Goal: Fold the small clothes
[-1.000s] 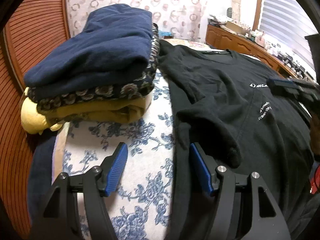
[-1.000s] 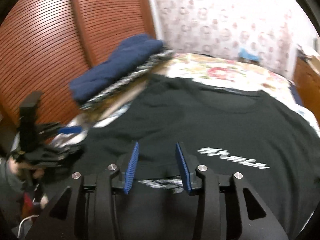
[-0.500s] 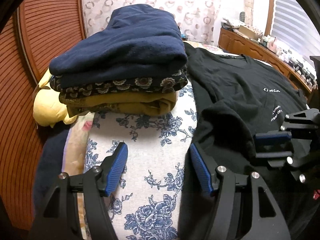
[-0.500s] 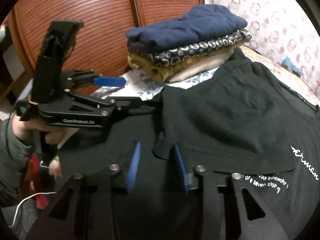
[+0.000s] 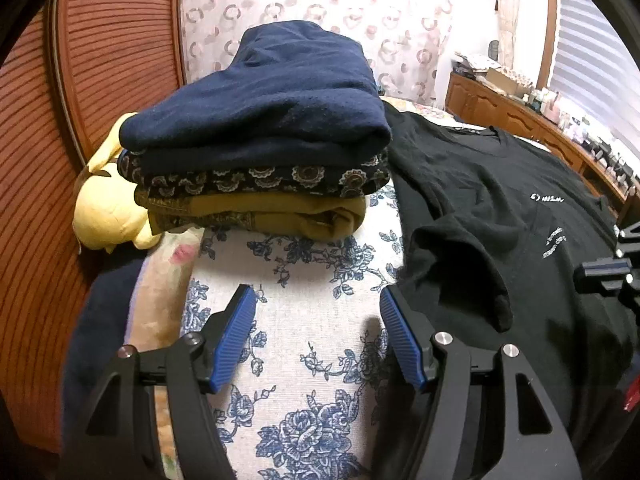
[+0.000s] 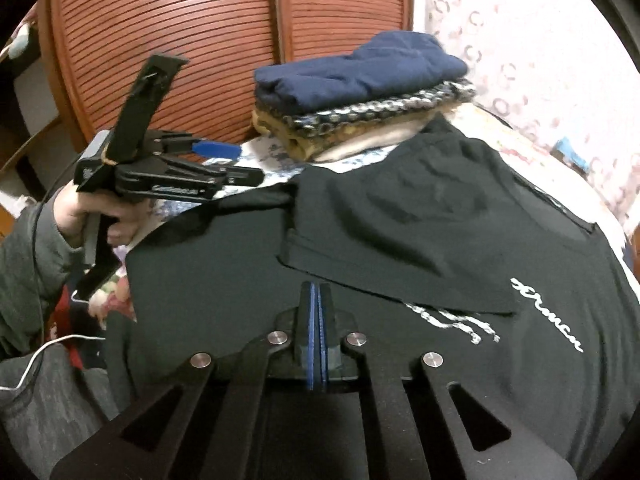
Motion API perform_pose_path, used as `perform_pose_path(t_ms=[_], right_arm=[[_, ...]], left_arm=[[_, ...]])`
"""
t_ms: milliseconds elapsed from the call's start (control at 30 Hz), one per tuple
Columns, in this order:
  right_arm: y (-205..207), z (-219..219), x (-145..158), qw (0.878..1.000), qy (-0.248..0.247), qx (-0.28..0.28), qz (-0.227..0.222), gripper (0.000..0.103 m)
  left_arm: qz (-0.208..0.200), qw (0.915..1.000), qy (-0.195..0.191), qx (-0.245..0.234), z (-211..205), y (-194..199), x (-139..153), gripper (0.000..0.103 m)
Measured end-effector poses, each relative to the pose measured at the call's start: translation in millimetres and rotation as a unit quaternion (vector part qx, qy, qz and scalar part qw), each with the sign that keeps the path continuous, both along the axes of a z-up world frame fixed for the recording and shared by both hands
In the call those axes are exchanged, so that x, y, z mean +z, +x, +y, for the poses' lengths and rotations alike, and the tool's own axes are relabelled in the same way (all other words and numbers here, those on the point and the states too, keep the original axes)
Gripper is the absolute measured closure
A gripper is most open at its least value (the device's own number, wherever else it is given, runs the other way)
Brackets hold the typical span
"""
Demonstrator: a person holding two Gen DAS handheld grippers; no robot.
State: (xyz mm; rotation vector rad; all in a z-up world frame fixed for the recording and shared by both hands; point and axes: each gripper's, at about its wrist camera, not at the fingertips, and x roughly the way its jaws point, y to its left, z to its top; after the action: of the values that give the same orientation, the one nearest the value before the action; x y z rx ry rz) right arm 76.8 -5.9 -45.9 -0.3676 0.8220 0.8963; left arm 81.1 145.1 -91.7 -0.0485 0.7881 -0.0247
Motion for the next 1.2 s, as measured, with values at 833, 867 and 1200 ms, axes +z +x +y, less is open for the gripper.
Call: perform_pose_path(t_ms=[833, 867, 1200], right_arm=[[-8, 8, 6, 0.999, -0.024, 0.037, -0.009, 0.101], [-10, 3, 7, 0.999, -0.028, 0.039, -0.010, 0.101], [-6, -38, 5, 1.000, -0.024, 0.006, -0.008, 0.073]], left_arm=[[0.006, 0.9998, -0.014, 0.014, 4, 1, -4, 0.038], [0.006, 0.9998, -0.015, 0.014, 4, 1, -4, 0.038], [0.009, 0.9998, -0.010, 0.014, 2, 1, -5, 0.038]])
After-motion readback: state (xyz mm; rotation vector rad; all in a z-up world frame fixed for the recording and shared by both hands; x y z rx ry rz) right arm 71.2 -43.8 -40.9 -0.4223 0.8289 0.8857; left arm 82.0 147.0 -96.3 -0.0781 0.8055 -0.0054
